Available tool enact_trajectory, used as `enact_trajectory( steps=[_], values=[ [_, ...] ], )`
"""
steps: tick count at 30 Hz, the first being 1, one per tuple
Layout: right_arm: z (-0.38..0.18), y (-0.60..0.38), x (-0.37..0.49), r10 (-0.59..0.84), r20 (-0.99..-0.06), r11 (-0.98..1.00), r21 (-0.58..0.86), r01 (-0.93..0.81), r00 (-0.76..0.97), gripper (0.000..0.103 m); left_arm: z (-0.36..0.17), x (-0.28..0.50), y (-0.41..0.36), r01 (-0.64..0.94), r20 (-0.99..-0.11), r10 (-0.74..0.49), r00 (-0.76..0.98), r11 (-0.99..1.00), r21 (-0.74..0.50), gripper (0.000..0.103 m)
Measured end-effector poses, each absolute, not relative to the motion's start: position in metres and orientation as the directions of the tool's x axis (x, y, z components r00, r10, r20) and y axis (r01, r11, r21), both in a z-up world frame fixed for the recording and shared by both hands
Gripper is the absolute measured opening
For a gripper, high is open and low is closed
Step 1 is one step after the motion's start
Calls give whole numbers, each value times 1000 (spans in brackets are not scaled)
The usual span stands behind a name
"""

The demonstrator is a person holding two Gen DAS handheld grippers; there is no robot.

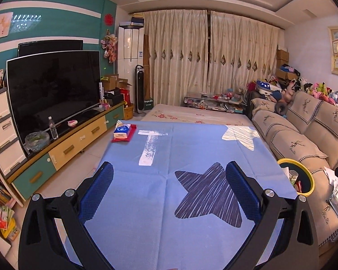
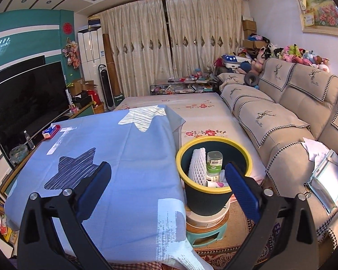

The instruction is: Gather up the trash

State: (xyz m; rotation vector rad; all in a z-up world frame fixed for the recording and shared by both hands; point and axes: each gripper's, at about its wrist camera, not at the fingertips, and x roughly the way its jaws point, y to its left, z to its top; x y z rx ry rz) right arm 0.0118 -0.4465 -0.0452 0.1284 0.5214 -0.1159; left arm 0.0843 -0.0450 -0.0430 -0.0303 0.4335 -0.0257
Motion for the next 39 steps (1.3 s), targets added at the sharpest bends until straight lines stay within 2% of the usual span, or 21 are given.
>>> enact_trajectory(
  steps=[10, 39],
  values=[
    [-51, -447, 15, -73, -514, 985, 98, 143, 854, 96, -51, 86, -48, 34, -445, -52, 894, 998, -48, 98],
    [-59, -440, 22, -69, -520, 985, 100, 141, 851, 96, -51, 84, -50, 45, -452, -60, 890, 998, -46, 98]
  ],
)
